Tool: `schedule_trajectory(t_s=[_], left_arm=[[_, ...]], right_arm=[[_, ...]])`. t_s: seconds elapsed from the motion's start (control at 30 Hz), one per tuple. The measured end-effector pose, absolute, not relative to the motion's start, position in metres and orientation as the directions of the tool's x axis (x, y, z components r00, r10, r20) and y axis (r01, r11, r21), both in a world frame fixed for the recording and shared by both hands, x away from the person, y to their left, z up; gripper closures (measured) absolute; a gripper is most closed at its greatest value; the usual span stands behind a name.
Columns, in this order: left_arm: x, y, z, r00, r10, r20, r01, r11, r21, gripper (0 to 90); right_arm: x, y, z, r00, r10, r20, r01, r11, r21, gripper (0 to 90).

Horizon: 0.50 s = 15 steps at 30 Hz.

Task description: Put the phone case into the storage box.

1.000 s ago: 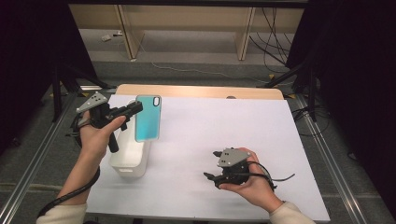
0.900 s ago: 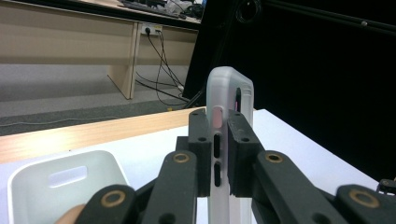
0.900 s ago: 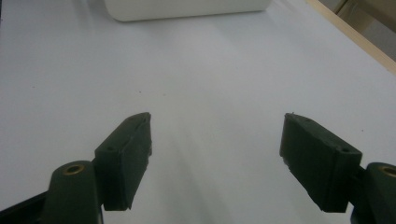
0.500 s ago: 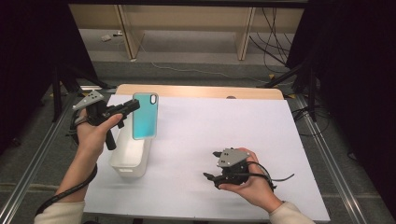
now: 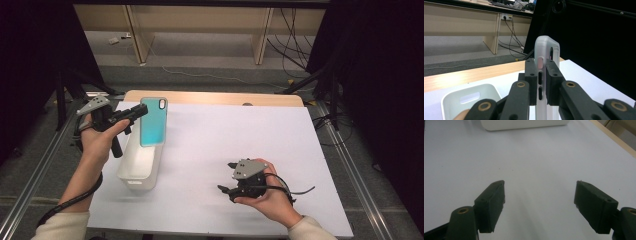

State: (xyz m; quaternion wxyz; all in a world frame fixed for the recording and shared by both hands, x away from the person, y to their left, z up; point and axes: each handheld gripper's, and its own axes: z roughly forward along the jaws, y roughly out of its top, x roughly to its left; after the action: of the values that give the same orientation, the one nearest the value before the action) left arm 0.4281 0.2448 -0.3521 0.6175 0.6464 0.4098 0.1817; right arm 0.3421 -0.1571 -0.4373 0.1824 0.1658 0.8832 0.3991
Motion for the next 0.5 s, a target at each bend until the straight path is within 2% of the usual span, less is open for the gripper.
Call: schedule_trajectory(t_s=[0.5], left_arm=[[0.4353,0.2512,-0.3523,0.592,0.762,-0.260,0.300,0.091,0.949,81.9]], right_arm=[[0.3423,-0.1572,-0.4374,-0.879,0.438,-0.190,0.147,0.627,0.765,25.9]])
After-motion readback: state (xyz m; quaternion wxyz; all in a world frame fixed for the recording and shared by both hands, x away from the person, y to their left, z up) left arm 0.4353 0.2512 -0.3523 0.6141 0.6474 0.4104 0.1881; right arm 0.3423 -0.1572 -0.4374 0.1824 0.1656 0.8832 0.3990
